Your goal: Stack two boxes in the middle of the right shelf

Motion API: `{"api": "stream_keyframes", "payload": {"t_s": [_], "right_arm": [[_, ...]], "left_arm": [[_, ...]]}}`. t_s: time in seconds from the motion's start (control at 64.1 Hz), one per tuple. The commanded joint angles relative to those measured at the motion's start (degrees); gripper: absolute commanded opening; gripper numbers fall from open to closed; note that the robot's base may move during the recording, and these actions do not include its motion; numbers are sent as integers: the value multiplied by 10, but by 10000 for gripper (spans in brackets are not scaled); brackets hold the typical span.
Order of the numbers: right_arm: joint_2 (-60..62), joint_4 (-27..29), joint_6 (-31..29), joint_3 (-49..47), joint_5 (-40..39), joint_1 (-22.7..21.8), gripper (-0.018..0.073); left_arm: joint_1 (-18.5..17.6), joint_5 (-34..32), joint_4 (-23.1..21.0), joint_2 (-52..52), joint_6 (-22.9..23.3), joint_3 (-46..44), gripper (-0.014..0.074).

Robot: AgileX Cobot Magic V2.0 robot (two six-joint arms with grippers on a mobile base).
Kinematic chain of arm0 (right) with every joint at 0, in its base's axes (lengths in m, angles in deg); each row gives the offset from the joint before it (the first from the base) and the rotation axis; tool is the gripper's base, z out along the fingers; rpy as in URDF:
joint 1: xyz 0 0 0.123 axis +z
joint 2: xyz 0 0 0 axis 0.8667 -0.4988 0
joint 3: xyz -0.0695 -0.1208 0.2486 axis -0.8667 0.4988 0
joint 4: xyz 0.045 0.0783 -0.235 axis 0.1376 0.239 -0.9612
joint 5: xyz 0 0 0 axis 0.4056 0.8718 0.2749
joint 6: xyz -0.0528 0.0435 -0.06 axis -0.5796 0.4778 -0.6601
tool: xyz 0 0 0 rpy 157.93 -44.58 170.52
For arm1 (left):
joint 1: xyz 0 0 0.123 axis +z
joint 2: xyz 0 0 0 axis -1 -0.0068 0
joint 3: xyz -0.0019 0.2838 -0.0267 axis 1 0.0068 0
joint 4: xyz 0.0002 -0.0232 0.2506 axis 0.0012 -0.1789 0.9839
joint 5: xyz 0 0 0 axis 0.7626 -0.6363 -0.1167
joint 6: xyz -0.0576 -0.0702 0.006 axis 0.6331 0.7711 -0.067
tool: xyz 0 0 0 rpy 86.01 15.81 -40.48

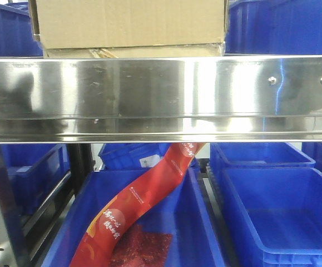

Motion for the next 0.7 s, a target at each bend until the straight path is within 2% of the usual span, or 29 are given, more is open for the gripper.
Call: {"api": "stream_keyframes", "payload": {"t_s": [0.0, 0.686], "right_arm": [[2, 1, -1, 0, -10, 1, -165], [2, 1, -1, 0, -10, 1, -165]], "left_arm": [[-2, 1, -5, 5, 1, 2, -111], [-2, 1, -19, 5, -4, 2, -111]]}}
